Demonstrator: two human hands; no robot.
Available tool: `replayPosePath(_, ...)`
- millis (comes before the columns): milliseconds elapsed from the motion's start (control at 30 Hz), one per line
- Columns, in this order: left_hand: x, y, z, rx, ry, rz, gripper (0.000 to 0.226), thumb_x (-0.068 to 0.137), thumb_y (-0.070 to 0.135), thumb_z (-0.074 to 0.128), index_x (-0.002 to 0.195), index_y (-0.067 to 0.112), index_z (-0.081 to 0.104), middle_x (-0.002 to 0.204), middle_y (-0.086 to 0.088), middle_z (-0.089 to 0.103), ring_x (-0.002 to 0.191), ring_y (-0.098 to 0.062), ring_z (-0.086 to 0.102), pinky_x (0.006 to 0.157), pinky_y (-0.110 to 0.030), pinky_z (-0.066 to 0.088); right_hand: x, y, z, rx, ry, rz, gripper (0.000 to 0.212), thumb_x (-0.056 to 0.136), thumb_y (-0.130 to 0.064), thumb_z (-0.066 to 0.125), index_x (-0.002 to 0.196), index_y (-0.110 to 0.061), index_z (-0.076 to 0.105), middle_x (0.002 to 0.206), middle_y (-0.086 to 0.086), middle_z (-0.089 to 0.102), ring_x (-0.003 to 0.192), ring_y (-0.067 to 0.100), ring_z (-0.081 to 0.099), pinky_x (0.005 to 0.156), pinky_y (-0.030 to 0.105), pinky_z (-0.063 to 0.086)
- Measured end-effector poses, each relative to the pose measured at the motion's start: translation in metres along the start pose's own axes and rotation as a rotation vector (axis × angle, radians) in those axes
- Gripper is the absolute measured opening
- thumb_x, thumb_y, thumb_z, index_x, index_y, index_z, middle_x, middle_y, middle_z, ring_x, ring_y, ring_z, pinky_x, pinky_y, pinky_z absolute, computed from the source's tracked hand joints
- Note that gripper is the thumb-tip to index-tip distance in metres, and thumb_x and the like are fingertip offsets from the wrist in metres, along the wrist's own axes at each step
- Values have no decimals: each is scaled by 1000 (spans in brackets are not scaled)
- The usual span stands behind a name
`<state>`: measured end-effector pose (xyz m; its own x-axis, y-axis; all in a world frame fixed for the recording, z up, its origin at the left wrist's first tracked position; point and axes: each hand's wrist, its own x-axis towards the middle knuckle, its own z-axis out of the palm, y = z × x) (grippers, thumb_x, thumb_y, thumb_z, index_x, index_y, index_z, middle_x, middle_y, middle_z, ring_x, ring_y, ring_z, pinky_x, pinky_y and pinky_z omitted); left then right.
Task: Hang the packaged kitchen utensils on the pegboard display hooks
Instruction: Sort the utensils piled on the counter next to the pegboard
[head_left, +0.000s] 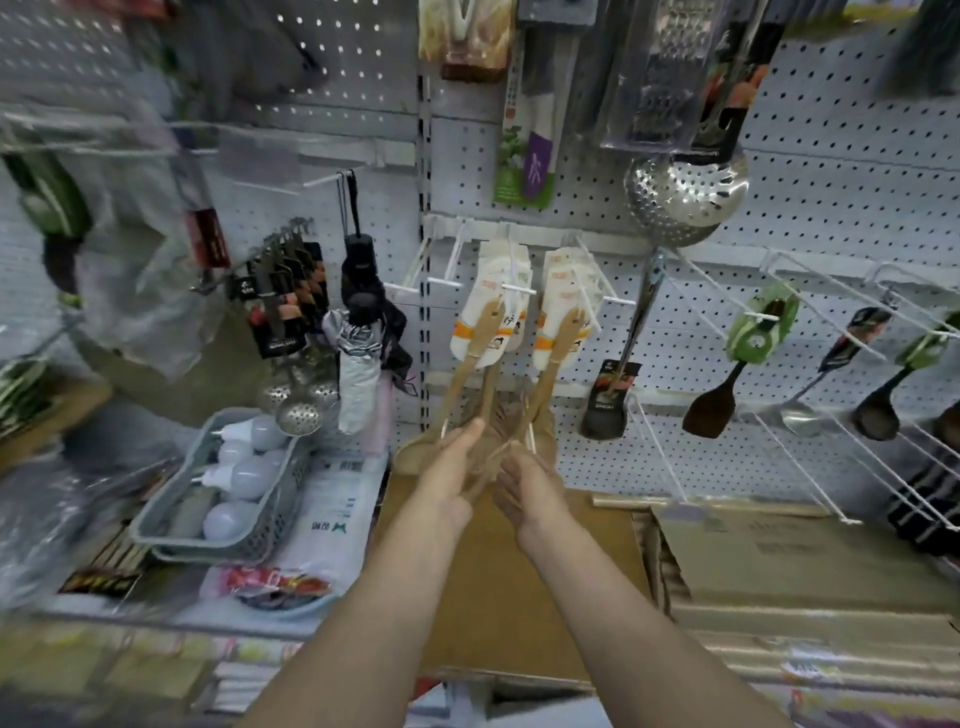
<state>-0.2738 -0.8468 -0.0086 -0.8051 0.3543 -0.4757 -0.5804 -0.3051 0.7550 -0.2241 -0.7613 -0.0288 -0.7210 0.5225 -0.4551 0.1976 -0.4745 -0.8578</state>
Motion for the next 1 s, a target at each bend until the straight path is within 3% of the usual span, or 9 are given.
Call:
replayPosePath(100, -19, 4, -37, -59, 45, -5, 17, 93, 27, 71, 108, 20, 69, 103, -2, 72, 96, -16, 64, 79, -30, 51, -18, 18, 27, -16, -67, 17, 12, 101, -28, 61, 110, -22, 65, 106, 1, 70, 93, 12, 64, 86, 33, 54)
replayPosePath(233, -37, 28, -102, -112, 127, 22, 25, 93, 27, 70, 115, 14, 66, 96, 3, 65, 97, -14, 59, 81, -31, 47, -50, 45, 82, -111, -121, 45, 5, 99, -33, 62, 100, -28, 64, 131, 9, 64, 116, 22, 60, 105, 41, 47)
replayPosePath(333, -49, 51, -161, -174, 176, 8, 30, 95, 32, 68, 119, 16, 58, 115, 1, 58, 114, -17, 57, 78, -32, 46, -78, 66, 131, -164, -148, 81, 11, 100, -33, 60, 108, -28, 64, 140, 17, 58, 128, 32, 55, 111, 45, 41)
replayPosePath(500, -68, 101, -272, -239, 217, 20, 39, 95, 33, 67, 130, 16, 58, 146, -7, 50, 137, -21, 47, 89, -35, 45, -113, 116, 228, -219, -198, 118, 41, 99, -41, 60, 134, -20, 55, 134, 5, 57, 115, 22, 54, 97, 35, 43)
replayPosePath(567, -77, 131, -325, -249, 207, 15, 26, 95, 33, 66, 116, 18, 63, 129, -6, 62, 117, -16, 60, 74, -31, 48, -130, 137, 278, -212, -221, 141, 43, 99, -39, 61, 137, -18, 55, 134, 5, 57, 120, 23, 54, 90, 35, 45)
replayPosePath(633, -91, 161, -379, -254, 224, 12, 15, 97, 34, 63, 90, 21, 62, 86, 1, 67, 75, -8, 61, 60, -25, 45, -152, 159, 332, -224, -258, 161, 38, 100, -36, 59, 133, -17, 58, 126, 5, 58, 119, 23, 57, 86, 37, 47)
replayPosePath(733, -113, 204, -452, -261, 295, 65, 13, 97, 31, 62, 89, 21, 64, 85, 6, 64, 81, -7, 60, 71, -25, 48, -179, 194, 414, -216, -336, 175, 23, 100, -34, 59, 118, -20, 62, 109, 1, 63, 93, 12, 60, 72, 31, 44)
replayPosePath(867, -134, 240, -533, -314, 384, 119, 15, 96, 27, 67, 104, 15, 66, 96, 2, 64, 99, -11, 62, 79, -27, 51, -202, 228, 497, -277, -434, 208, 44, 97, -42, 62, 136, -23, 59, 144, 2, 56, 133, 21, 50, 99, 38, 41)
replayPosePath(1000, -134, 266, -601, -352, 501, 152, 16, 92, 25, 72, 100, 15, 64, 100, 1, 64, 104, -14, 59, 76, -29, 51, -211, 251, 561, -337, -517, 214, 42, 97, -42, 63, 134, -22, 59, 138, 4, 58, 132, 22, 50, 103, 38, 41)
